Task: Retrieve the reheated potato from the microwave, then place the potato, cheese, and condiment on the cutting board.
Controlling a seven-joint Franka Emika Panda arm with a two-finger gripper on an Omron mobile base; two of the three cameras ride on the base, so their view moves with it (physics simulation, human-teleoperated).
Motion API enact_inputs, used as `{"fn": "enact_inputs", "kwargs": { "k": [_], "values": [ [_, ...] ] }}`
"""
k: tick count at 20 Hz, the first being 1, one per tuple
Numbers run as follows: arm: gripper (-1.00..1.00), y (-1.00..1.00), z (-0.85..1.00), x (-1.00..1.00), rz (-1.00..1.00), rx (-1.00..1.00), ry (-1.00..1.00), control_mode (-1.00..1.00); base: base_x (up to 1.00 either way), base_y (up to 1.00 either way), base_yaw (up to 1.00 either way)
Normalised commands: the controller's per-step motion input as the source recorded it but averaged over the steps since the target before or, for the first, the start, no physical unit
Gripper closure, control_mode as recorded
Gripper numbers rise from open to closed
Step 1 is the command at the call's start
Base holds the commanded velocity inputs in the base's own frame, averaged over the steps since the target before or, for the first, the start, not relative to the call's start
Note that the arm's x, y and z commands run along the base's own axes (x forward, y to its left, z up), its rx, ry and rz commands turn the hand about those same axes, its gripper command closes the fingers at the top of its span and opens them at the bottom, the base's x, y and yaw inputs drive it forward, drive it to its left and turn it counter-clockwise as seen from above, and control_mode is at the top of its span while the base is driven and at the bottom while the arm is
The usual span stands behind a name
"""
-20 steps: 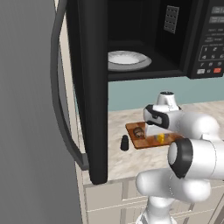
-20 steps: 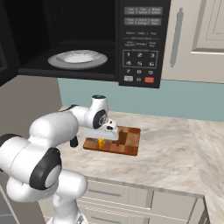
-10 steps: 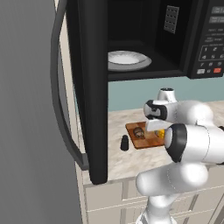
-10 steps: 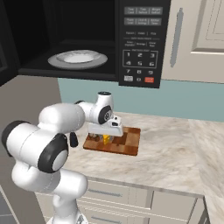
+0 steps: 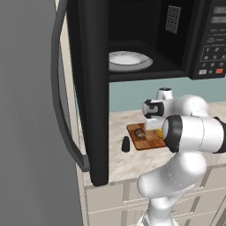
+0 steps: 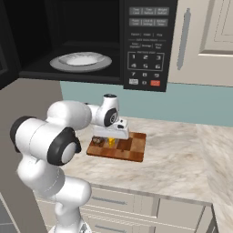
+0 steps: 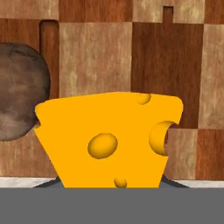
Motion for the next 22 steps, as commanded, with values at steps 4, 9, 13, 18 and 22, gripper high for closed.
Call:
{"fn": "enact_inputs", "kwargs": {
  "k": [4,9,13,18,22],
  "values": [
    [1.0,0.0,-0.1,0.34,0.0,0.02,0.0,-1.0,0.0,0.0,0.0],
    [1.0,0.0,-0.1,0.33,0.0,0.04,0.0,-1.0,0.0,0.0,0.0],
    [1.0,0.0,-0.26,0.19,0.0,0.03,0.0,-1.0,0.0,0.0,0.0],
    [1.0,0.0,-0.32,0.14,0.0,0.01,0.01,-1.0,0.0,0.0,0.0],
    [1.0,0.0,-0.28,0.19,0.0,0.02,0.0,-1.0,0.0,0.0,0.0]
  ]
}}
